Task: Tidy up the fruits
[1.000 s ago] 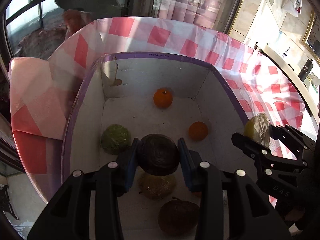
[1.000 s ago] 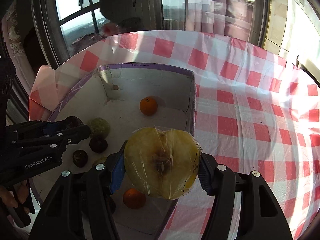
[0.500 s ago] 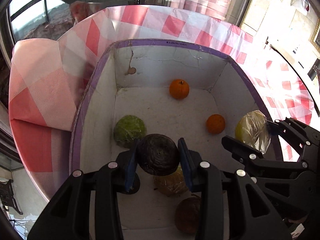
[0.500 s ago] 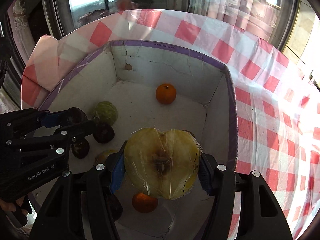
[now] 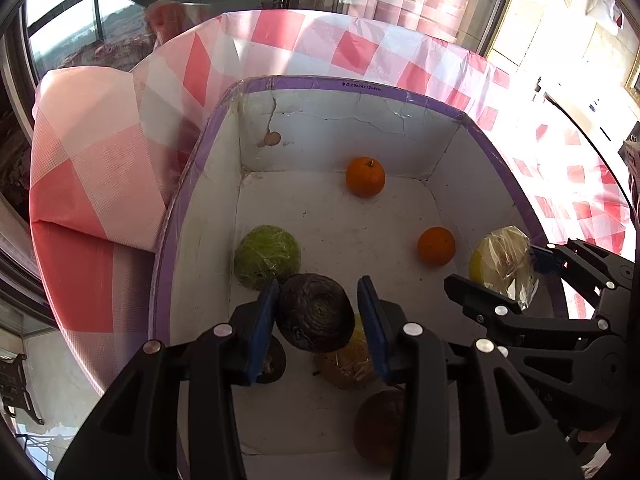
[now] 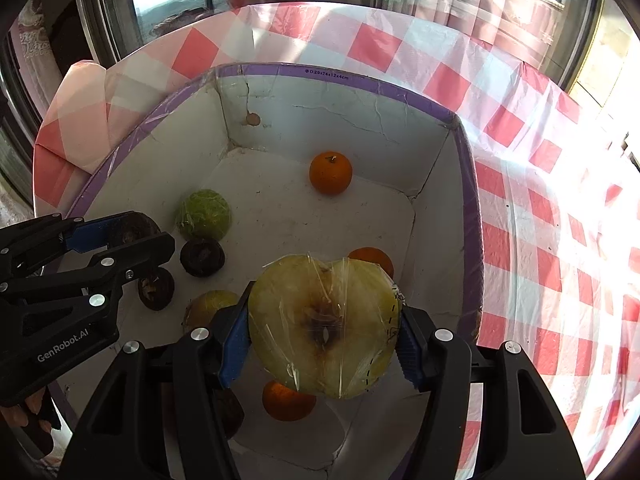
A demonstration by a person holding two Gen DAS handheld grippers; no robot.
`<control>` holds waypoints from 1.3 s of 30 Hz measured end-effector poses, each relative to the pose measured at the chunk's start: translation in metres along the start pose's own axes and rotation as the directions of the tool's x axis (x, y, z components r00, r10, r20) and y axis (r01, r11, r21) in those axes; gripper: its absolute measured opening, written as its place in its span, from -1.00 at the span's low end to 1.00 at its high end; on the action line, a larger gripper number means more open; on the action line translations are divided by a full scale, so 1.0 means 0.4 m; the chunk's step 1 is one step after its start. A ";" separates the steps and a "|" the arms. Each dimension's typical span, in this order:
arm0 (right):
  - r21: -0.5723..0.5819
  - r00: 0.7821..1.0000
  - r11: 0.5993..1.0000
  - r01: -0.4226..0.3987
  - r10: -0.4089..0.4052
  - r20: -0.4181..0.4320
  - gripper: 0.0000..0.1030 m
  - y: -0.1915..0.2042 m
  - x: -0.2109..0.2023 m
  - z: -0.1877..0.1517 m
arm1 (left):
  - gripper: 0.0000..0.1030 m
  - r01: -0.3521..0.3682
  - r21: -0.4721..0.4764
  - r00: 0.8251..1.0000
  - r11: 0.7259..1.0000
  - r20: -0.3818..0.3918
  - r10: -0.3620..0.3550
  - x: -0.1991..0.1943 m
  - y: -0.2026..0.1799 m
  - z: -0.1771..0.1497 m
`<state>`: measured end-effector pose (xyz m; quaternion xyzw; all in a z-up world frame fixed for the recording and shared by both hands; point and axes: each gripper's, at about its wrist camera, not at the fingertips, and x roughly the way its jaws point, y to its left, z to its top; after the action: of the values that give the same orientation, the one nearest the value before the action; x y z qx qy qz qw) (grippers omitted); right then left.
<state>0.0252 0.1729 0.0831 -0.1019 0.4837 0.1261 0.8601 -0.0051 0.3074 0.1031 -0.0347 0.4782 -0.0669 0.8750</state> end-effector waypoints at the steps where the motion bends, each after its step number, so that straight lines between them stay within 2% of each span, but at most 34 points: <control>1: 0.005 1.000 1.000 -0.008 0.008 -0.004 0.18 -0.001 0.001 0.000 | 0.17 0.009 0.004 1.000 1.000 0.010 -0.009 -0.006 -0.001 -0.001; 2: 0.011 1.000 1.000 -0.005 0.005 -0.005 0.22 -0.003 0.002 0.000 | 0.45 -0.012 0.008 1.000 1.000 0.019 0.012 -0.013 -0.002 -0.002; 4: 0.047 1.000 0.999 0.002 -0.002 -0.006 0.28 -0.018 0.001 -0.001 | 0.66 -0.016 0.004 1.000 1.000 0.020 0.015 -0.017 0.004 -0.002; 5: 0.070 1.000 0.998 -0.003 0.004 -0.005 0.37 -0.026 0.001 -0.001 | 0.69 -0.009 0.001 1.000 1.000 0.019 0.009 -0.018 0.008 -0.002; 9: 0.095 1.000 0.995 -0.004 0.003 0.005 0.38 -0.037 -0.005 -0.005 | 0.80 -0.007 0.009 1.000 1.000 0.021 0.007 -0.022 0.005 -0.004; 11: 0.095 1.000 0.995 0.002 -0.003 0.009 0.39 -0.038 -0.010 -0.006 | 0.94 -0.024 0.012 0.999 1.000 0.027 0.024 -0.024 0.006 -0.001; 14: 0.099 1.000 0.995 0.005 -0.007 0.018 0.45 -0.042 -0.020 -0.007 | 0.95 -0.018 0.023 0.999 1.000 0.044 0.017 -0.031 0.004 -0.001; 16: 0.090 1.000 0.996 0.006 -0.009 0.028 0.45 -0.042 -0.033 -0.011 | 0.95 -0.047 0.031 0.998 0.998 0.053 0.045 -0.035 0.003 0.000; 19: 0.086 0.997 0.996 0.030 -0.036 0.071 0.57 -0.042 -0.068 -0.009 | 0.95 -0.071 -0.005 0.996 0.997 0.055 0.071 -0.043 0.017 0.007; 21: 0.097 0.994 0.995 0.024 -0.035 0.108 0.68 -0.050 -0.097 -0.008 | 0.95 -0.055 -0.035 0.997 0.998 0.045 0.056 -0.046 0.028 0.012; 25: 0.095 0.989 0.995 0.033 -0.046 0.143 0.68 -0.050 -0.134 -0.011 | 0.95 -0.034 -0.092 0.999 0.995 -0.010 0.033 -0.041 0.038 0.020; 27: 0.083 0.989 0.996 0.043 -0.054 0.136 0.68 -0.043 -0.139 -0.021 | 0.95 -0.048 -0.083 0.999 0.995 -0.019 0.047 -0.043 0.029 0.017; 29: 0.061 0.991 0.996 0.060 -0.066 0.113 0.68 -0.031 -0.134 -0.035 | 0.95 -0.128 -0.065 0.991 0.990 -0.035 0.126 -0.044 0.016 0.012; 32: 0.032 0.995 0.997 0.064 -0.067 0.078 0.68 -0.014 -0.124 -0.060 | 0.95 -0.159 -0.032 0.985 0.987 -0.065 0.157 -0.035 -0.004 0.007; 35: 0.011 0.997 0.998 0.063 -0.063 0.049 0.68 -0.004 -0.115 -0.077 | 0.95 -0.125 -0.019 0.988 0.992 -0.095 0.123 -0.021 -0.013 0.000; 39: 0.008 0.997 0.998 0.067 -0.067 0.034 0.68 -0.003 -0.109 -0.081 | 0.95 -0.120 -0.002 0.986 0.993 -0.120 0.119 -0.007 -0.027 -0.003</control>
<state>-0.0225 0.1570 0.1040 -0.1131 0.4657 0.0973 0.8723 -0.0085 0.2971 0.1061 -0.0057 0.5311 -0.0140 0.8472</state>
